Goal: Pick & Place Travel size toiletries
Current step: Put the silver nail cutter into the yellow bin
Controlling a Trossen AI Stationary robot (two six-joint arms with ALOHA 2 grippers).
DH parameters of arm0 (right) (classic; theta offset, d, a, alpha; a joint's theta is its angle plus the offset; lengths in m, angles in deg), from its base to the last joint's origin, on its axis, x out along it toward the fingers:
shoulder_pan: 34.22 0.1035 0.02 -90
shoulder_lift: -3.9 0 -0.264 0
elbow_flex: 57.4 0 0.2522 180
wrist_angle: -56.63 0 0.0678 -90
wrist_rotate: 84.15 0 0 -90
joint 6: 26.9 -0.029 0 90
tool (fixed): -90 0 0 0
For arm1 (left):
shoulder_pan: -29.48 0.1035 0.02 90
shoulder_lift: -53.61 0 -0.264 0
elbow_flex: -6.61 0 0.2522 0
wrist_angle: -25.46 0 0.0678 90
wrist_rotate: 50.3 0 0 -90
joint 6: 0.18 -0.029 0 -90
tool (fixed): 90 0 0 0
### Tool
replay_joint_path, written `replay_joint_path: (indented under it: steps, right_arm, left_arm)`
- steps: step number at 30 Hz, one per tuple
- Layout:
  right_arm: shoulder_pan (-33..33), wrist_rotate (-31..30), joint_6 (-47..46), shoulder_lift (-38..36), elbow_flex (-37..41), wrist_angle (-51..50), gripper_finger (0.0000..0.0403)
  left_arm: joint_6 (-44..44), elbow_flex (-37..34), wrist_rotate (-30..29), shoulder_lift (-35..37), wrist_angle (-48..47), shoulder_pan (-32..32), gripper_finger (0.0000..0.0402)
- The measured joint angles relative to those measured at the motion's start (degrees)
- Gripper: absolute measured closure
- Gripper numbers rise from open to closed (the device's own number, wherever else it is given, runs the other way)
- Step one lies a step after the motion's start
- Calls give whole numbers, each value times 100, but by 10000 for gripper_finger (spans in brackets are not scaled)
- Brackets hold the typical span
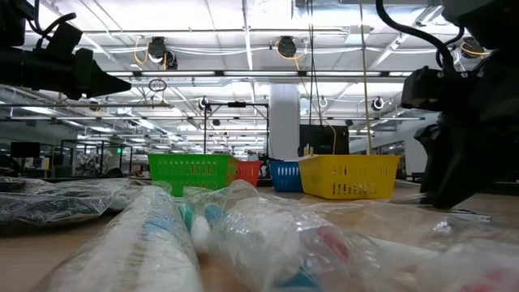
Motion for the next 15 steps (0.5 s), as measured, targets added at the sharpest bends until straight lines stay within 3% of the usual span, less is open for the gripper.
replay_joint_path:
  steps: [7,15]
  right_arm:
    - [0,108,139,-6,108,159,249]
    - [2,159,388,3,114,143,324]
  left_arm:
    - [0,-1,-3,0,1,2,401]
    - [0,1,-1,0,-1,0,401]
